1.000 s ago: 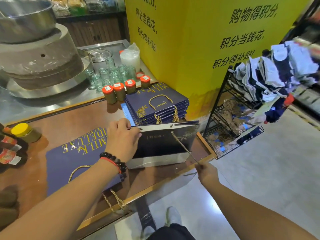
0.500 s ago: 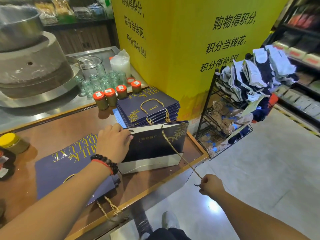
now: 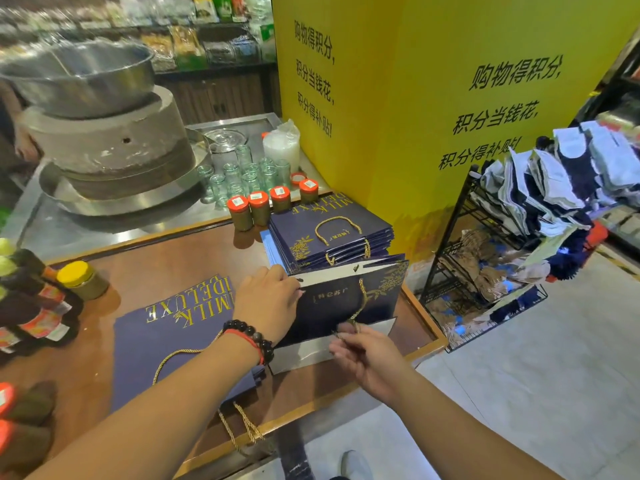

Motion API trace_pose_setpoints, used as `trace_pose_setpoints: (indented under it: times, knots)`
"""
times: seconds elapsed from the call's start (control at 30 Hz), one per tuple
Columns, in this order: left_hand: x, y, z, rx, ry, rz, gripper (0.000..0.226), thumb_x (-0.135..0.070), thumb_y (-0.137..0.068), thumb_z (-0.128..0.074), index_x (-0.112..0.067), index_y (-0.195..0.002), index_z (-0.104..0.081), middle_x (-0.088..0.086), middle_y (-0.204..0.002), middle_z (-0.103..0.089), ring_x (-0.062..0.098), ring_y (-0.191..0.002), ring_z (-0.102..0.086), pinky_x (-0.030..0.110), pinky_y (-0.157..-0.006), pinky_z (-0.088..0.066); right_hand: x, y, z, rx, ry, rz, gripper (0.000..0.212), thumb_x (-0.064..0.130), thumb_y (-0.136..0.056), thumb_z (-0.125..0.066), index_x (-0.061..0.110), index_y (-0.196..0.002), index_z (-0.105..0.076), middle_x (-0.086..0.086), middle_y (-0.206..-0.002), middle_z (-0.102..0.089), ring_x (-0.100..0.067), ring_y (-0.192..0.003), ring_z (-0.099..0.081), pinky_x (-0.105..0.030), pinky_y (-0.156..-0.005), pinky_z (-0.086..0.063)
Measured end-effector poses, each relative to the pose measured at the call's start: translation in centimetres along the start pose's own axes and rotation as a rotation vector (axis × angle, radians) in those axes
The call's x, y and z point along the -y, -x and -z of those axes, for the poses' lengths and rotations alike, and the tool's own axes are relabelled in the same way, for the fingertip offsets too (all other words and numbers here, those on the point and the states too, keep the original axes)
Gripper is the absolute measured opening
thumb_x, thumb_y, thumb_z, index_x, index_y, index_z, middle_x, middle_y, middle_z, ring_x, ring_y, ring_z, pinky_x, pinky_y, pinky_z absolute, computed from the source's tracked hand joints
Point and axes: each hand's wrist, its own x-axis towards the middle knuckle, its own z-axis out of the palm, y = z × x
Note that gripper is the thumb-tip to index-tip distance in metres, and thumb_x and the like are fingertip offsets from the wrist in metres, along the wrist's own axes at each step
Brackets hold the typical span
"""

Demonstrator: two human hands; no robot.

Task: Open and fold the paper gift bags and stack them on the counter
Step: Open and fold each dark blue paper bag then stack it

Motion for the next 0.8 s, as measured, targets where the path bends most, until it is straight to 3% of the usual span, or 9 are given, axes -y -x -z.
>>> trace_pose_setpoints:
  times: [0.13, 0.33, 0.47, 0.8]
  knots:
    - [0.2, 0.1, -0.3, 0.010, 0.001, 0.000, 0.008, -0.026, -0.080, -0.073, -0.020, -0.075, -0.071, 0.000, -0.075, -0.056, 0.025, -0.070, -0.054, 0.034, -0.058, -0.036, 0.7, 0.2, -2.6, 0.008, -0.046, 0.051, 0.025, -0.005, -0.098, -0.042, -0.001, -0.108, -0.064, -0.020, -0.083, -0.068, -0.024, -0.073, -0.071, -0.027, -0.061, -0.060]
    - [0.0, 0.3, 0.2, 0.061, 0.040, 0.025, 0.023, -0.033, -0.096, -0.049, -0.024, -0.103, -0.069, -0.003, -0.099, -0.057, 0.022, -0.096, -0.051, 0.036, -0.078, -0.040, 1.1, 0.5, -5.2, -0.024, -0.069, 0.113, 0.009, -0.002, -0.089, -0.063, -0.003, -0.098, -0.064, -0.012, -0.076, -0.063, -0.018, -0.069, -0.064, -0.025, -0.068, -0.060]
    - [-0.1, 0.4, 0.7, 0.099, 0.045, 0.044, 0.027, -0.036, -0.099, -0.043, -0.026, -0.110, -0.066, -0.005, -0.105, -0.055, 0.017, -0.100, -0.047, 0.031, -0.081, -0.035, 0.8, 0.1, -6.4, -0.108, -0.017, 0.147, 0.006, -0.001, -0.086, -0.069, 0.004, -0.089, -0.067, -0.008, -0.069, -0.064, -0.016, -0.060, -0.063, -0.022, -0.056, -0.057]
    - [-0.3, 0.6, 1.1, 0.137, -0.001, 0.066, 0.032, -0.040, -0.100, -0.038, -0.028, -0.111, -0.064, -0.006, -0.106, -0.055, 0.016, -0.101, -0.047, 0.032, -0.082, -0.034, 0.2, -0.1, -7.6, -0.192, 0.058, 0.202, 0.005, 0.002, -0.084, -0.071, 0.006, -0.086, -0.069, -0.005, -0.067, -0.066, -0.014, -0.059, -0.062, -0.025, -0.060, -0.056]
